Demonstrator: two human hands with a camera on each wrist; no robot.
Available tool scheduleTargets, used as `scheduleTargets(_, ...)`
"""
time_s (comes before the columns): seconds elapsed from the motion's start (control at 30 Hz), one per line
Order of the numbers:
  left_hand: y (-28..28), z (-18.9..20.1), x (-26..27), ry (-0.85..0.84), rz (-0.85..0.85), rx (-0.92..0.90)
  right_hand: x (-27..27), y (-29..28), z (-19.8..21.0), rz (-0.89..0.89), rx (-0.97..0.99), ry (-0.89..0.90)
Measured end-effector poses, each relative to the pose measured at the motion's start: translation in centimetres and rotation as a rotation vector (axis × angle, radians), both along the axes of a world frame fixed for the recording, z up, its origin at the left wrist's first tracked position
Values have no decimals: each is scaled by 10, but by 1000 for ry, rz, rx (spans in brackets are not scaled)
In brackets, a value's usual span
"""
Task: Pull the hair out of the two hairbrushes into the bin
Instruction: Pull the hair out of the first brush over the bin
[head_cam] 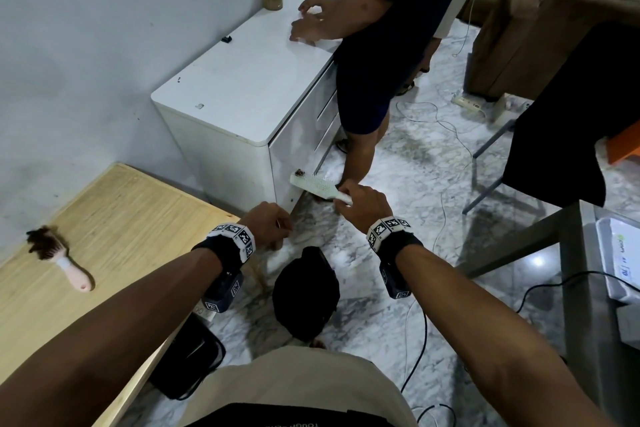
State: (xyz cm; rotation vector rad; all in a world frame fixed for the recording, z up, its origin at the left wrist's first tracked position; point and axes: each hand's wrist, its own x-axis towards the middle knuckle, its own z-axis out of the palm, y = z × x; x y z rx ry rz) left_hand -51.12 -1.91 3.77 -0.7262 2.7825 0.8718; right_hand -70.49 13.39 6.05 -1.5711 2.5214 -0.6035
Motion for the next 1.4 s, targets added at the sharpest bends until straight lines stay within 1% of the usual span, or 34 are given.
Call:
scheduleTargets(0.07,-3,-3,1,43,110,-36,1,0,0,10,-31,8)
scheduleTargets(0.17,-5,-3,2,227,340,-35,2,0,-1,43,-101,47)
scheduleTargets(0.2,-6,0,1,289,363,-32,2,0,-1,65,-138,80)
scheduleTargets(0.27,-9,8,0,359,312,-53,2,1,-2,127,-216,160)
scheduleTargets(0.37,-15,17,-3,396,234,-133,2,0,-3,200,-269,229)
scheduleTargets(0.43,-17,21,-5,447,256,-150,0,0,-3,229,-294,254)
scheduleTargets(0.6,-17,26,-7,545,295,-124,-5,2,1,312,-380,350)
scheduleTargets(0.77,-18,31,-10,550,281,-156,-6,3,-3,315,-407,341)
scheduleTargets(0.9,-15,33,-10,563,279,-108,-7,4,-7,264,-396,294)
scheduleTargets(1.1,-12,33,-9,563,372,-39,-12,6,-14,183,-343,257)
scheduleTargets(1.27,-8,32,-6,499,310,-29,-18,6,-14,37,-364,173)
scheduleTargets(1.4,-9,25,-4,388,279,-38,-23,1,-3,10,-398,167)
